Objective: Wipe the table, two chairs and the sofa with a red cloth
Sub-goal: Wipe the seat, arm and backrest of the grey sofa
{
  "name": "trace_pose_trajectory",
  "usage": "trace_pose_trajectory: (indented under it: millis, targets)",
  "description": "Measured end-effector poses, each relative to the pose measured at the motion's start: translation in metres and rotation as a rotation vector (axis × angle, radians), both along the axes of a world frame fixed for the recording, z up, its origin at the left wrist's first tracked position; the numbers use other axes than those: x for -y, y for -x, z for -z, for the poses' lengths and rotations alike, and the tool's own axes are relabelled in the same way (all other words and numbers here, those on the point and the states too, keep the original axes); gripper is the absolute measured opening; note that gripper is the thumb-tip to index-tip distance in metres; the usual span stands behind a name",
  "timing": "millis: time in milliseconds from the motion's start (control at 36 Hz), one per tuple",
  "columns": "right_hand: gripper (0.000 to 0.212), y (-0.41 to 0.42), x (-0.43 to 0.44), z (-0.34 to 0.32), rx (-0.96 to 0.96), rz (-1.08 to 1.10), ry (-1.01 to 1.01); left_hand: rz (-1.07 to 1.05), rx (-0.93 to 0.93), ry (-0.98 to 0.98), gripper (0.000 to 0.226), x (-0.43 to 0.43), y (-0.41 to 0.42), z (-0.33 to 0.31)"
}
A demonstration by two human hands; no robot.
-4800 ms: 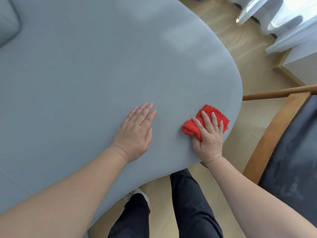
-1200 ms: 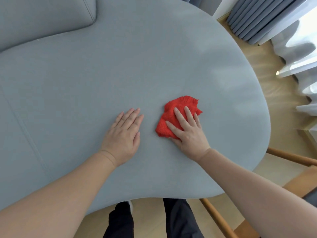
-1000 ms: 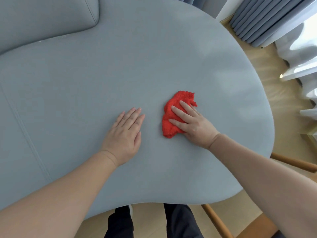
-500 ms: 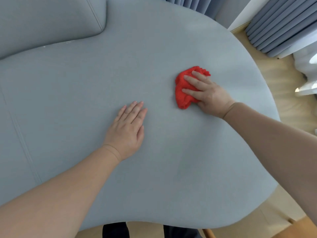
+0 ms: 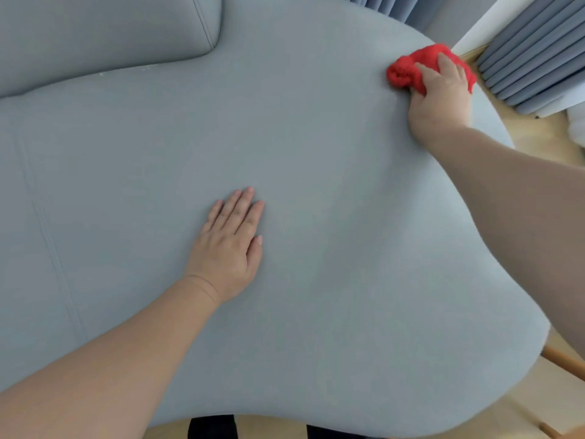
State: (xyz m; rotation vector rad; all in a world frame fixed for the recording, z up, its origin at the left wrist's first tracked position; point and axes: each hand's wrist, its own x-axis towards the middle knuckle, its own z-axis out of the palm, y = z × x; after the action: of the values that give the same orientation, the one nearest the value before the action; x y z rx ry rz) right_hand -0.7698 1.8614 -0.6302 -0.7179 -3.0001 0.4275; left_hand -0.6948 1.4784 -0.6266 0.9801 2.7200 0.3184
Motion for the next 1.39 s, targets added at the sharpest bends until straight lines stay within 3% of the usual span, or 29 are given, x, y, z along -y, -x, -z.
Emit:
trace_pose_trajectory:
  millis: [194, 472, 889, 1056, 1167, 1389]
  targets:
    - [0.045, -0.045, 0.053, -0.003, -0.006, -0.170, 0.079, -0.010, 0.017, 0.022, 0.057, 0.008, -0.003, -0.004]
    - [0.046, -0.167, 0.170, -0.002, 0.006, -0.876, 0.121, -0.030, 0.015, 0.063, 0.058, 0.029, 0.009, -0.006]
    - [0.037, -0.101, 0.129, 0.005, -0.033, -1.241, -0.001, -0.084, -0.048, 0.056, 0.062, 0.011, 0.080, 0.005]
    - [0.039, -0.053, 0.113, 0.005, -0.033, -1.123, 0.008, -0.058, -0.071, 0.059, 0.061, 0.015, 0.084, 0.014]
    - [0.052, -0.014, 0.094, 0.005, -0.013, -0.988, 0.036, -0.057, -0.080, 0.035, 0.062, 0.016, 0.084, 0.016]
    - [0.052, 0.062, 0.025, 0.004, -0.009, -0.299, 0.036, -0.035, -0.112, -0.045, 0.061, 0.019, 0.085, 0.026]
